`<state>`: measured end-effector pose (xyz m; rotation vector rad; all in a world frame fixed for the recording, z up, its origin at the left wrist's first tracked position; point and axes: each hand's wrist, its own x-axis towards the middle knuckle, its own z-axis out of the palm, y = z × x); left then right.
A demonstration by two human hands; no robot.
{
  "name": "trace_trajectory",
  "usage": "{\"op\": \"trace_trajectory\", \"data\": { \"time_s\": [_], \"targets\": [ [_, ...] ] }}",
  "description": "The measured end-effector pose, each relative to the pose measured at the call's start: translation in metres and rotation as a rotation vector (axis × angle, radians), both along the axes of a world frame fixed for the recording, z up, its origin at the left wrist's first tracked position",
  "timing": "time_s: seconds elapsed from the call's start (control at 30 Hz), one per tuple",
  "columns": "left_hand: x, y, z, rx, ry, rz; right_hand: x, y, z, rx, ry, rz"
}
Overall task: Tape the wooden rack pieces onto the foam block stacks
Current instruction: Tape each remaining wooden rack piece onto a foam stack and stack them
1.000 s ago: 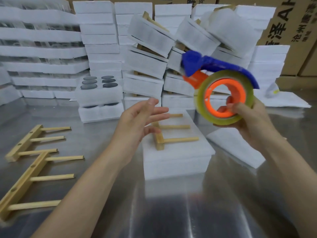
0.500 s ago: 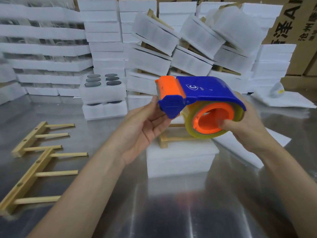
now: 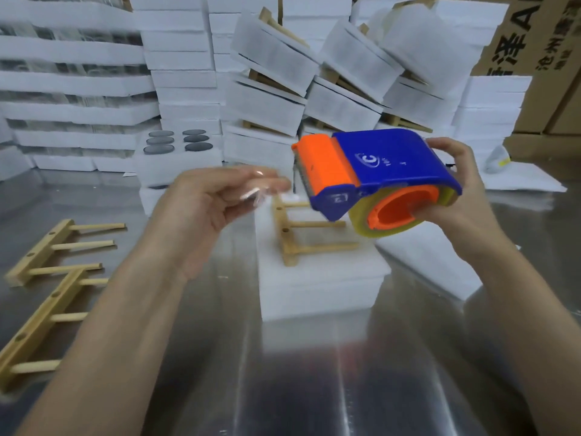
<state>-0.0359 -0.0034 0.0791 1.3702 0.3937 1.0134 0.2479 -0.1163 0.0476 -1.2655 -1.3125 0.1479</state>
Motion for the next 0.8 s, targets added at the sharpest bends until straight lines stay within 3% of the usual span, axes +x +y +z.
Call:
{"op": "trace_trajectory", "data": {
  "time_s": [0.1,0.17,0.27,0.4,0.8],
  "targets": [
    [-0.022,0.019,0.004,-0.136,-0.104,0.183,0.022,-0.006,-0.005,0.048,0.130,-0.138],
    [-0.027,0.028,0.000,-0.152,-0.021,0.320,0.031,-0.008,-0.010,0.045,0.147,-0.216],
    [-0.021,0.034,-0.008,-0.215,0.109,0.349,0.030,-0.003,-0.016,0.018,0.133,-0.266],
    [-0.019,0.041,-0.015,-0.145,0.280,0.488,0.027,0.004,-0.012,0.059,0.181,-0.318],
    [-0.014,0.051,-0.032,-0.164,0.545,0.430,0.038,0.011,-0.031,-0.044,0.113,-0.407]
  ]
}}
